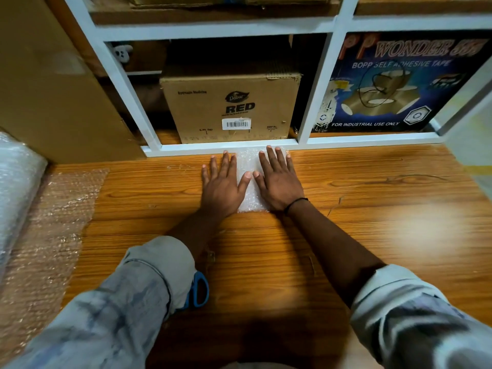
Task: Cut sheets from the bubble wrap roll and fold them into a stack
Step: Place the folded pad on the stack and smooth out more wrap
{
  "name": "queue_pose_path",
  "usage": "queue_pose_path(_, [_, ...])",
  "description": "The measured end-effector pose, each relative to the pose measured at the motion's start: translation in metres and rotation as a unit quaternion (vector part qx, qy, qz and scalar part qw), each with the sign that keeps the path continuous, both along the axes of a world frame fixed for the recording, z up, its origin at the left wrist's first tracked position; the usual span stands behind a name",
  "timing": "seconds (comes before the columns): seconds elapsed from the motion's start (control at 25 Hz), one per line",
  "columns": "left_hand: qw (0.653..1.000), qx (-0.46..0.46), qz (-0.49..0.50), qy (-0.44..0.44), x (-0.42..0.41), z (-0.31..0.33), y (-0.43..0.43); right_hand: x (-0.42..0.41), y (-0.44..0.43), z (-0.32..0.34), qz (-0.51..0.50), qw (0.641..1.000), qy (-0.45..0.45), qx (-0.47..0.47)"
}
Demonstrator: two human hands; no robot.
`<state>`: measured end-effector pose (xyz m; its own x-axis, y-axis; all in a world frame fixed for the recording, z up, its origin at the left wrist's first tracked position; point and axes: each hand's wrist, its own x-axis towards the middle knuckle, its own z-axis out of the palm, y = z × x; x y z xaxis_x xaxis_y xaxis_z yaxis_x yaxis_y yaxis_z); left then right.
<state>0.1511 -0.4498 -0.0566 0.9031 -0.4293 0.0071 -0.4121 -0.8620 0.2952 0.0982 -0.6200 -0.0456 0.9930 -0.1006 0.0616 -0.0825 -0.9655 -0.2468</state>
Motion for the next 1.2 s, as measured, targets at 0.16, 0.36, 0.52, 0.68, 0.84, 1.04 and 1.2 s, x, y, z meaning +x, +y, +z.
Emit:
queue_pose_path(0.16, [1.000,0.002,0.006,-0.011,-0.008,0.011,0.032,-0.006,0.024,0.013,0.011,0.999,-0.034,0.022])
queue_pose_path(0.36, [0.999,0.026,0.030,-0.004,-0.018,0.015,0.071,-0.018,0.062,0.017,0.027,0.999,-0.026,0.039])
queue_pose_path(0.52, [1.000,0.002,0.014,-0.005,-0.033,0.027,0.114,-0.033,0.108,0.020,0.040,0.998,-0.028,0.041])
queue_pose_path(0.68, [1.000,-0.024,0.002,-0.020,-0.051,0.032,0.174,-0.052,0.167,0.019,0.054,0.997,-0.041,0.045])
queue_pose_path(0.84, [0.999,-0.018,0.031,-0.017,-0.066,0.023,0.255,-0.066,0.248,0.014,0.082,0.994,-0.032,0.065])
queue_pose_path(1.04, [0.996,-0.016,0.078,-0.041,-0.089,0.015,0.349,-0.078,0.350,0.008,0.100,0.990,-0.024,0.099])
queue_pose_path(1.2, [0.988,-0.006,0.126,-0.091,-0.099,0.001,0.416,-0.077,0.429,0.002,0.046,0.980,-0.003,0.193])
